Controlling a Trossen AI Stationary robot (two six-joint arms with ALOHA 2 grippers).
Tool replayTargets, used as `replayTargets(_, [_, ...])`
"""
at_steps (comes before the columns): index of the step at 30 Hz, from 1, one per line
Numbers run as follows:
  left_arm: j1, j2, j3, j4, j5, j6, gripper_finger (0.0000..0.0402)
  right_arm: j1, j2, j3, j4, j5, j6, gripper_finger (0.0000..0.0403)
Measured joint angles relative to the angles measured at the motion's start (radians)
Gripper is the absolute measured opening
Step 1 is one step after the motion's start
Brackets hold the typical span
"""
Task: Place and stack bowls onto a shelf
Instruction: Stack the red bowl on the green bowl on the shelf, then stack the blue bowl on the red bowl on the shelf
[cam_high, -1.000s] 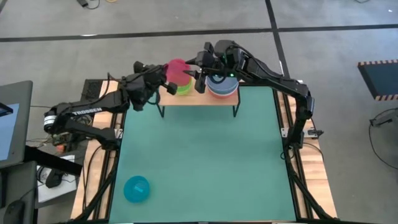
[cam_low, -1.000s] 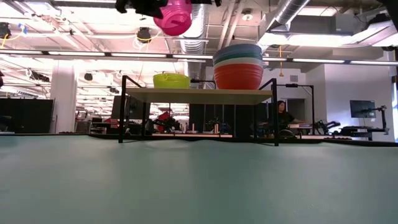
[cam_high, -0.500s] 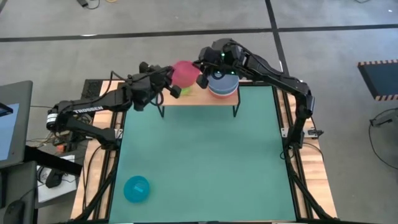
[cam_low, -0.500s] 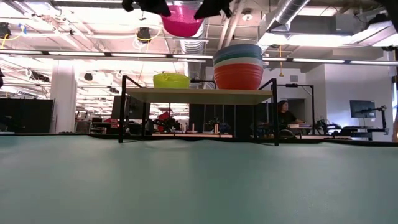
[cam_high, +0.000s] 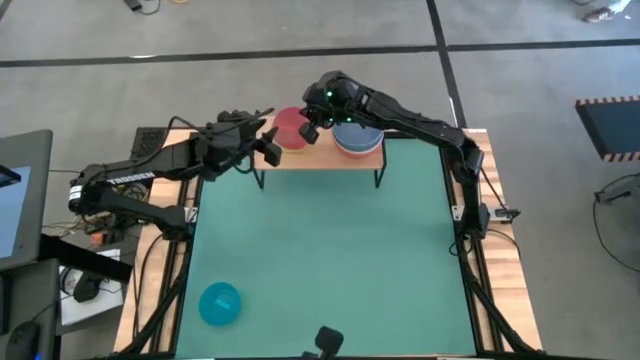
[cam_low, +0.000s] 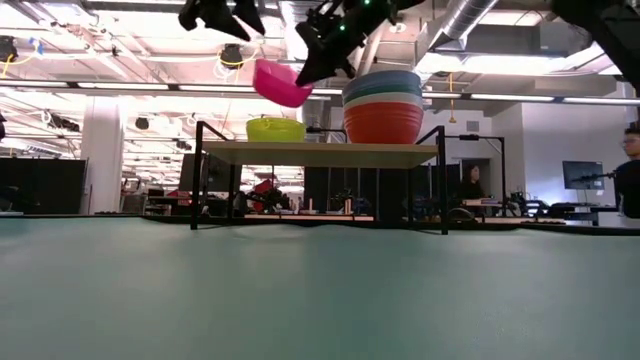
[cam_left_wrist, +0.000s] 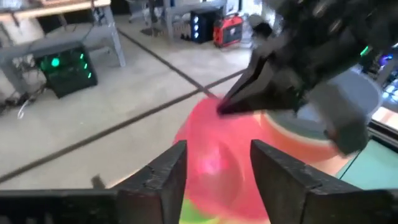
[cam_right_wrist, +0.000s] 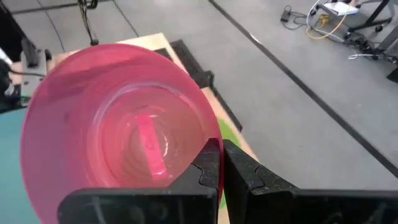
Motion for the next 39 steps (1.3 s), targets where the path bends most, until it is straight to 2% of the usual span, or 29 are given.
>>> replayTargets(7, [0.0, -0.022, 0.0, -0.088, -0.008, -0.028, 0.0178, -0.046, 0.023, 0.0, 0.013, -0.048, -0.008, 0.0032])
replayTargets(15, [0.001, -0.022, 0.0, -0.091, -0.003, -0.053, 0.0179, -0.088, 0.079, 0.002, 0.026, -0.195, -0.004, 0.0045])
replayTargets(19, [0.001, -0.022, 0.0, -0.092, -0.004, -0.057, 0.0179, -0.096, 0.077, 0.002, 0.03, -0.232, 0.012, 0.0086])
replayTargets(25, [0.001, -0.022, -0.001, -0.092, -0.006, -0.081, 0.0179, -0.098, 0.078, 0.002, 0.053, -0.213, 0.035, 0.0185])
replayTargets(29, [-0.002, -0.026, -0.001, -0.115, 0.001, -0.123, 0.0179, -0.103, 0.075, 0.002, 0.059, -0.203, 0.052, 0.023])
replayTargets(32, [-0.023, -0.061, -0.002, -0.231, 0.049, -0.206, 0.0179, -0.103, 0.065, 0.002, 0.029, -0.204, 0.076, 0.024])
replayTargets(36, [-0.081, -0.128, -0.002, -0.484, 0.157, -0.383, 0.0179, -0.093, 0.021, 0.001, -0.002, -0.203, 0.116, 0.0237])
replayTargets(39, [-0.157, -0.171, -0.025, -0.624, 0.296, -0.476, 0.0178, -0.08, -0.025, 0.002, -0.009, -0.203, 0.151, 0.0234])
